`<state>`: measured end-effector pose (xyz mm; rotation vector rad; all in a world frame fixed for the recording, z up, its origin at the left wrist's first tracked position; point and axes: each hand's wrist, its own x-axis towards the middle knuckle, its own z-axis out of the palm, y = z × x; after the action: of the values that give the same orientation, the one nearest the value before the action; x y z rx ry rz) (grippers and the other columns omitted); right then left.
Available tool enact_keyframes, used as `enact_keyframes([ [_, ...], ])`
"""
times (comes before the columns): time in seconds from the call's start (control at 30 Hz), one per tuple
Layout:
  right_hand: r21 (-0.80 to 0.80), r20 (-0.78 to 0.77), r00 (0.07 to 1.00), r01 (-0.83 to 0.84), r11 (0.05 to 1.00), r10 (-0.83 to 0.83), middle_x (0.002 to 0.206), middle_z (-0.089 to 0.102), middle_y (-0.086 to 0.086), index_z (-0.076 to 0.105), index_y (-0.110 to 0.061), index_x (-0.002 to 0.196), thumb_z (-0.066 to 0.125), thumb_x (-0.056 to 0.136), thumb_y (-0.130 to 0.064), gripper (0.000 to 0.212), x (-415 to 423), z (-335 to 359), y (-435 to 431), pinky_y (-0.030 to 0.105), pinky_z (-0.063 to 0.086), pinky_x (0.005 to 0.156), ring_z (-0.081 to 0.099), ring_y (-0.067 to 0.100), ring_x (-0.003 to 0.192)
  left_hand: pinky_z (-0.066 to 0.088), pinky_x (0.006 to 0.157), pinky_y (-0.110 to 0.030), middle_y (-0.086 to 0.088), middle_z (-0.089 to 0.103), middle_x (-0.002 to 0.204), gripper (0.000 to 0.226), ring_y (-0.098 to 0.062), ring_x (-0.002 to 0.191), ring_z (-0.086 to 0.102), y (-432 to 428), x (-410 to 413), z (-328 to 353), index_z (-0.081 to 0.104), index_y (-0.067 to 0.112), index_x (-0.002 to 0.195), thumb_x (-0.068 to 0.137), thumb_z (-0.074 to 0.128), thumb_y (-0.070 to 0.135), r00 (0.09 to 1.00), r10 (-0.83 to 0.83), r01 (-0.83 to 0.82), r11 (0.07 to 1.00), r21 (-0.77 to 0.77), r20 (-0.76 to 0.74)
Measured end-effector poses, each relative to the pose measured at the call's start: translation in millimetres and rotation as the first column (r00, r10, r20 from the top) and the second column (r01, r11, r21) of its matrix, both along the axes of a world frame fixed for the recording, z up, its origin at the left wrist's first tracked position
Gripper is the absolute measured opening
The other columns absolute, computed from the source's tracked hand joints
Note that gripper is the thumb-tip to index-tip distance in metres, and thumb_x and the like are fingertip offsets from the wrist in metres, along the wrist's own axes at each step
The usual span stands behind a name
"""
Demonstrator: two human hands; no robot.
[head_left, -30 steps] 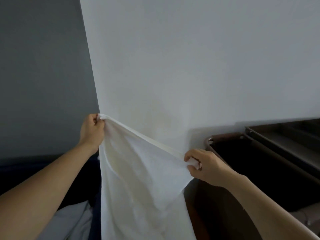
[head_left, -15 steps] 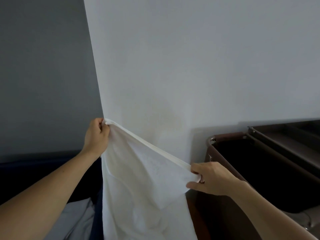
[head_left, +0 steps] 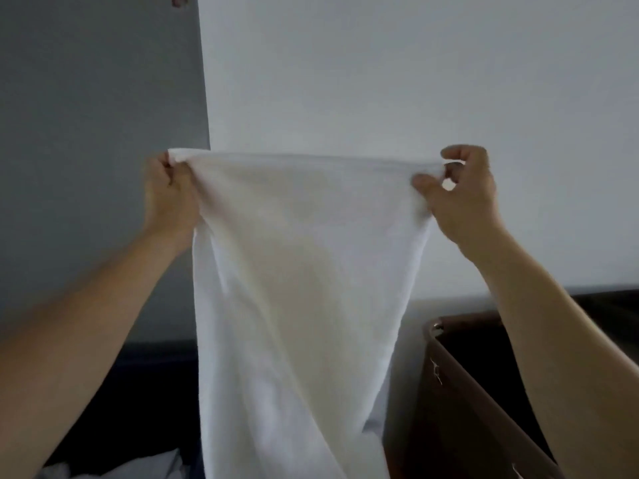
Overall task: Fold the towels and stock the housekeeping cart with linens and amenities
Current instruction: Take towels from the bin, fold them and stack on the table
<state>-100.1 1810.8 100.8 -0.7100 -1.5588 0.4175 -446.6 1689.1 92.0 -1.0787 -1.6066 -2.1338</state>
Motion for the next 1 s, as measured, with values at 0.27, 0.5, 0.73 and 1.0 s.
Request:
enact_keyframes([
  [0.27, -0.31, -0.118, 0.968, -0.249, 0.918, 0.222, 0.072, 0.063, 0.008, 0.06, -0.007, 0.086, 0.064, 0.093, -0.011, 0.008, -1.0, -2.3, -5.8, 0.026, 0.046, 0.042, 0.064, 0.02, 0.051, 0.041, 0.069, -0.021, -0.002, 0.056, 0.106, 0.018, -0.012, 0.092, 0.052, -17.9, -10.4, -30.3, 0.053, 0.012, 0.116, 0.103, 0.043, 0.019, 0.99, -0.095, 0.081, 0.988, -0.133, -0.107],
  [0.5, -0.255, -0.146, 0.969, -0.23, 0.939, 0.198, 0.092, 0.063, 0.013, 0.054, -0.014, 0.119, 0.054, 0.099, -0.028, 0.024, -23.0, 32.4, -20.0, 0.029, 0.05, 0.04, 0.067, 0.025, 0.047, 0.044, 0.055, -0.019, -0.006, 0.052, 0.09, 0.014, -0.021, 0.084, 0.051, -10.9, -20.4, 5.2, 0.049, 0.008, 0.112, 0.103, 0.041, 0.015, 0.987, -0.127, 0.111, 0.98, -0.163, -0.096],
  [0.73, -0.118, -0.246, 0.954, -0.204, 0.972, 0.171, 0.075, 0.064, 0.009, 0.055, -0.024, 0.088, 0.058, 0.095, -0.032, 0.011, -29.3, 37.4, -28.9, 0.03, 0.051, 0.042, 0.065, 0.027, 0.045, 0.047, 0.062, -0.032, -0.009, 0.061, 0.097, 0.024, -0.022, 0.086, 0.058, -15.3, -21.2, 17.4, 0.061, 0.005, 0.112, 0.098, 0.043, 0.014, 0.963, -0.236, 0.244, 0.969, -0.05, 0.13],
  [1.0, -0.134, -0.255, 0.958, -0.171, 0.976, 0.133, 0.065, 0.065, 0.001, 0.057, -0.024, 0.087, 0.059, 0.095, -0.031, 0.011, -23.1, 17.6, -34.3, 0.03, 0.05, 0.038, 0.065, 0.028, 0.044, 0.032, 0.064, -0.021, 0.001, 0.05, 0.096, 0.021, -0.009, 0.081, 0.046, -20.2, 7.4, -20.9, 0.049, 0.008, 0.114, 0.105, 0.035, 0.022, 0.999, 0.026, -0.026, 1.0, 0.003, -0.031],
])
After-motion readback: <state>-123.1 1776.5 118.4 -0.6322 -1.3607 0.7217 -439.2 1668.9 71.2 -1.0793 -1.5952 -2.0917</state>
